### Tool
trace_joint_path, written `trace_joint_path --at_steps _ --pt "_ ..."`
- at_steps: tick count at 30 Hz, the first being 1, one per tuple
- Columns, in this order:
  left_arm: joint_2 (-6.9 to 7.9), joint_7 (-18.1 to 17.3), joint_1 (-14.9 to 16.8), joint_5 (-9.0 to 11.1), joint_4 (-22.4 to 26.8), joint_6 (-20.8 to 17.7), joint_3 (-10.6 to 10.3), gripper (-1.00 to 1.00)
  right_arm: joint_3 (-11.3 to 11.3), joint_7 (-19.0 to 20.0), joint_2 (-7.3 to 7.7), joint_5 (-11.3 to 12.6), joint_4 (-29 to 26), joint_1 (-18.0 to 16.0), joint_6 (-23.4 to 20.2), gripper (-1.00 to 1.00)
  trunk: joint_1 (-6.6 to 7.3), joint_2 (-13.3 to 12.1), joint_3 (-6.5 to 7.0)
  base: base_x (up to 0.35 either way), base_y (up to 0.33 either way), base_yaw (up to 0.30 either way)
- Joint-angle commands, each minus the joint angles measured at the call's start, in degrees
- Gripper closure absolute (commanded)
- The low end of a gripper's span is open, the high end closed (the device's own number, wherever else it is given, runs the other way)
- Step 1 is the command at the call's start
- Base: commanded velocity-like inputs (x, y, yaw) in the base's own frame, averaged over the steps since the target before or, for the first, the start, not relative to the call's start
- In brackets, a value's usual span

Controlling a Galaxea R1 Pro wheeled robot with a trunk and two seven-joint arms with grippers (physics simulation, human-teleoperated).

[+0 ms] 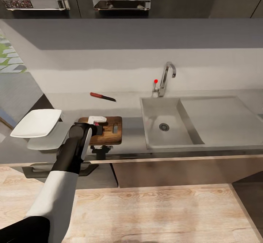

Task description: In the kitchen, take the Vidalia onion out of the sink, dice it on the chopping board with the paring knife, put the diced onion into the bowl on the countertop, then place both the paring knife and the chopping board into the sink.

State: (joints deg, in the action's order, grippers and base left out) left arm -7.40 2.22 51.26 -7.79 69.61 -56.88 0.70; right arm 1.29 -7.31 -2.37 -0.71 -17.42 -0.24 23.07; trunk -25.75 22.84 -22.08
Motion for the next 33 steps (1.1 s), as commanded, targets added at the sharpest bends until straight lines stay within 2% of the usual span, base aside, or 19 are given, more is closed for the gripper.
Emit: trace_joint_path --at_steps 1,16,17,33 --pt "-0.03 0.0 0.0 0.0 0.0 -0.2 0.1 1.00 0.1 -0.3 0.00 -0.1 0.0 0.0 0.1 -1.00 -0.04 0.1 -0.10 0.000 0.000 0.000" --pt "0.00 0.0 0.1 -0.1 0.2 -0.2 0.1 1.00 0.1 -0.3 0.00 -0.1 0.0 0.0 0.1 -1.00 -0.04 0.1 -0.10 0.000 0.000 0.000" --pt "-0.03 0.0 0.1 -0.1 0.2 -0.2 0.1 -1.00 0.2 -0.3 0.00 -0.1 0.0 0.0 0.1 -1.00 -0.04 0.1 -0.10 0.000 0.000 0.000" --pt "-0.02 0.0 0.1 -0.1 0.5 -0.2 0.1 -1.00 0.2 -0.3 0.00 -0.1 0.0 0.0 0.1 -1.00 -0.04 0.1 -0.10 0.000 0.000 0.000"
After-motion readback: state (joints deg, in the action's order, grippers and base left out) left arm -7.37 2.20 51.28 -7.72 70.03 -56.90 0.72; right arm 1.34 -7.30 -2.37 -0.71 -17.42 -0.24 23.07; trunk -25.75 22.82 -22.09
